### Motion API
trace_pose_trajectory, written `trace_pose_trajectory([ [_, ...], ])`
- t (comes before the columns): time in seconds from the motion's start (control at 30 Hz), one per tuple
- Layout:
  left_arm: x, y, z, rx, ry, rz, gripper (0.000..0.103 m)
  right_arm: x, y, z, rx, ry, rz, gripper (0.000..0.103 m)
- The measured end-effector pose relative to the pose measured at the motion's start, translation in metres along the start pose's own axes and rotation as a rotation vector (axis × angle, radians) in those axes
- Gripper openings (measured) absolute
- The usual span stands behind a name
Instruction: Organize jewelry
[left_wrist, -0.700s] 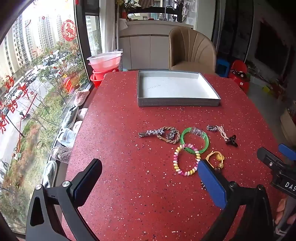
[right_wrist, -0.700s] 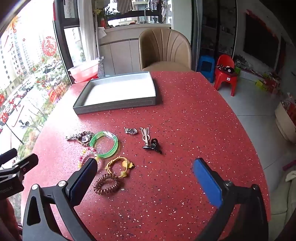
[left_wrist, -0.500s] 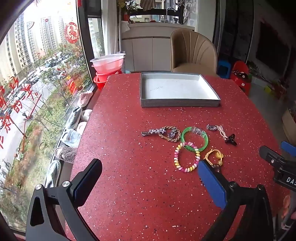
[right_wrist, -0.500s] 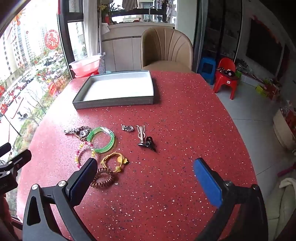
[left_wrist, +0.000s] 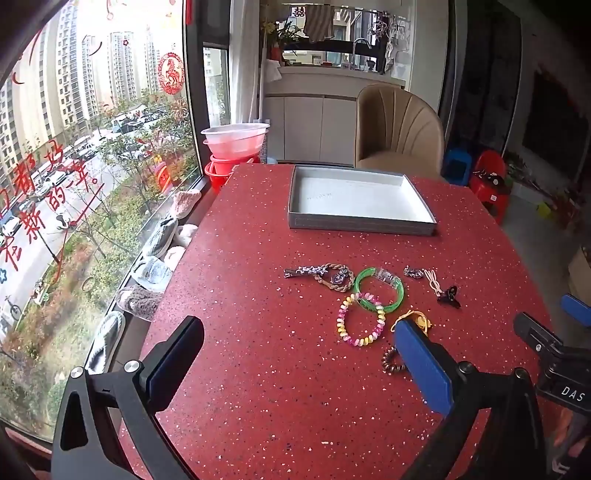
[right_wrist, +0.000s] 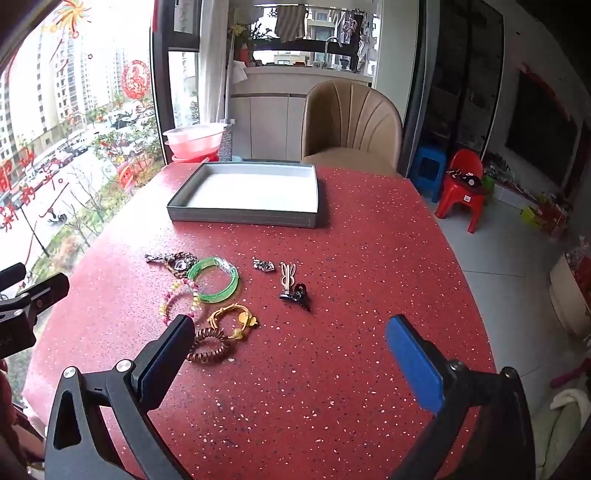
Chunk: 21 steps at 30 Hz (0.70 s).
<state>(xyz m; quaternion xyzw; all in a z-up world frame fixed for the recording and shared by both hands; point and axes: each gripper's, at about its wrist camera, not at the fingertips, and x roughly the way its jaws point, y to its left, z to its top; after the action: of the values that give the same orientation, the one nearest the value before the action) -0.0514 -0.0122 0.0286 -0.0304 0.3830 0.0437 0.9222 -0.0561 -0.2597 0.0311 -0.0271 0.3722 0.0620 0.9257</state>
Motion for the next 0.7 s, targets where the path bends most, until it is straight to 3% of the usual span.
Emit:
trace_pose_trajectory([
  [0.7,-0.002,-0.0049,0.0039,-0.009,-0.009,-0.005,0.103,-0.0027,-0.0029,-0.0042,0.026,-0.011,0.028,0.103],
])
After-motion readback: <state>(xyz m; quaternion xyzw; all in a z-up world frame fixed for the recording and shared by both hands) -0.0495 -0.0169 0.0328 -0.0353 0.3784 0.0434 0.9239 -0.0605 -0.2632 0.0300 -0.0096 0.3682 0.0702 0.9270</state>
